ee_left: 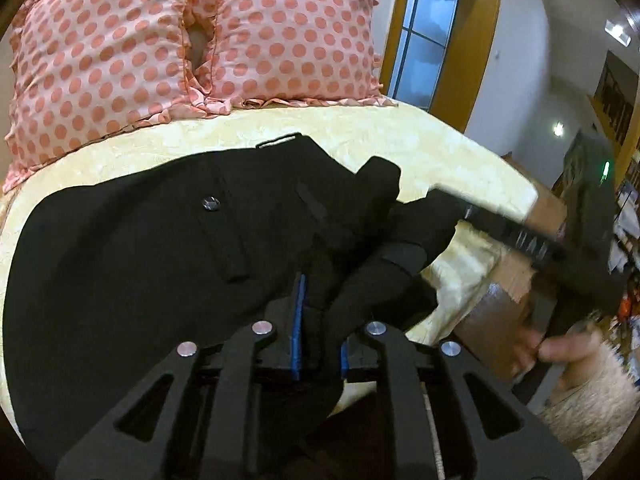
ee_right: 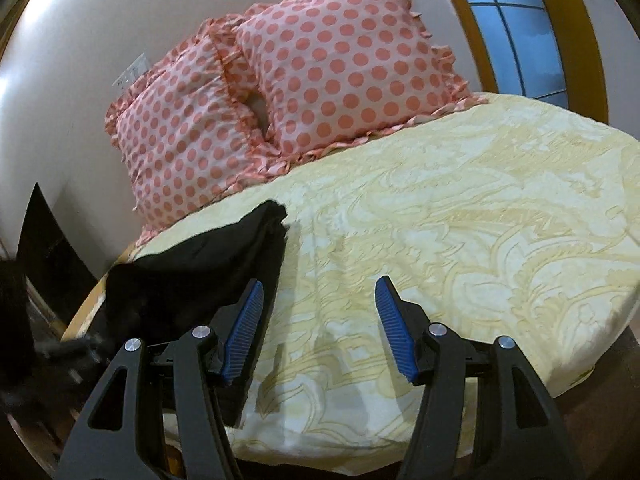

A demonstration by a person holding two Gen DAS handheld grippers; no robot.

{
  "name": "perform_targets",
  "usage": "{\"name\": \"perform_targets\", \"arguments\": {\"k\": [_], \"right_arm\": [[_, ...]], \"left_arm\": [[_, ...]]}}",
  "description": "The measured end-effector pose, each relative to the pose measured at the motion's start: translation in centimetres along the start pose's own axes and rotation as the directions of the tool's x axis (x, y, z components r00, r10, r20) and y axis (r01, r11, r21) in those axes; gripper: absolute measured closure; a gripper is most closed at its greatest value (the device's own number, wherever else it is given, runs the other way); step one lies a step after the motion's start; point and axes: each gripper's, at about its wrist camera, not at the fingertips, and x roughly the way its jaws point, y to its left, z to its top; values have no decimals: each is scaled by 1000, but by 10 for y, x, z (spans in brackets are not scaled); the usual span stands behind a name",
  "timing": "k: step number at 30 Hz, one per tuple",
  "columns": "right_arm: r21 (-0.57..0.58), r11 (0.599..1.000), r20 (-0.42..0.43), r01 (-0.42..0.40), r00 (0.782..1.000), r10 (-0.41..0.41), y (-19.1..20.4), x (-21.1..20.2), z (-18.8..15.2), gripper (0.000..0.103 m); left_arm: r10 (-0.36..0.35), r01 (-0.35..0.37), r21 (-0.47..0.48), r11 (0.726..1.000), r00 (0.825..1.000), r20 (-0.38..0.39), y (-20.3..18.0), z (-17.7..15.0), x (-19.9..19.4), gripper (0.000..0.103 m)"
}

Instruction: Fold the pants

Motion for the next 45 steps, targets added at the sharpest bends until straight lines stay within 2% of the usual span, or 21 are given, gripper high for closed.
{"name": "perform_targets", "arguments": {"k": [1,3,5,6,7,8,9,11,13,16,20,21,23,26,29,31,36,40,42,43,45], "right_arm": [[-5,1000,9,2,1000,-2,0,-2,3,43],[-22,1000,30,-7,1000,8,4,-7,11,43],[-44,998,54,-35,998,37,12,-12,18,43],[-55,997,60,-55,996,58,17,-13,20,43],[-69,994,62,-84,994,88,23,-14,23,43],[-90,987,53,-133,989,138,33,-13,25,43],[-109,980,38,-167,984,172,42,-11,25,43],[-153,963,5,-222,974,225,61,-4,23,43],[-203,940,-48,-273,962,269,84,9,16,43],[-231,930,-131,-286,956,261,100,28,6,43],[-240,941,-277,-239,946,170,94,54,-16,42],[-256,935,-282,-247,944,172,94,51,-18,42],[-275,927,-326,-254,932,159,96,48,-15,42],[-173,938,-354,-300,908,225,87,48,6,42],[-66,965,-293,-254,929,225,65,60,45,29],[-69,973,-308,-220,933,189,59,80,61,29],[-55,980,-429,-190,891,148,55,133,69,30],[-37,984,-490,-176,861,136,52,150,62,30],[-55,978,-494,-201,857,149,54,150,61,34],[-62,974,-501,-218,851,159,56,150,59,42],[-98,968,-493,-231,856,154,60,147,59,45]], "left_arm": [[2,-2,19,1000,1000,1,-2,-1,0,81],[-17,17,49,999,1000,6,-5,-2,-11,49],[-41,38,50,998,997,66,2,-4,-35,35],[-38,34,38,999,993,113,7,-9,-50,25],[-16,13,19,1000,986,164,14,-10,-62,19],[49,-47,-16,999,972,228,27,-10,-74,9],[106,-98,-42,994,961,257,36,-11,-79,7],[248,-230,-101,968,939,240,58,-12,-75,7],[300,-277,-138,951,934,193,75,-15,-65,7],[323,-298,-174,939,937,136,89,-26,-51,7],[304,-286,-228,931,951,49,106,-55,-36,7],[291,-269,-229,935,955,63,107,-60,-36,7],[306,-282,-184,942,945,119,101,-71,-38,6],[310,-283,-175,943,938,154,98,-77,-40,5],[275,-242,-184,953,945,180,101,-79,-42,2],[268,-236,-180,955,945,189,102,-79,-42,2],[254,-220,-176,959,946,203,103,-80,-43,2],[243,-209,-173,962,946,213,104,-82,-44,2],[238,-203,-172,964,947,217,104,-82,-44,2],[238,-203,-172,964,947,218,104,-82,-44,2],[237,-202,-171,964,947,218,104,-82,-43,2]]}}
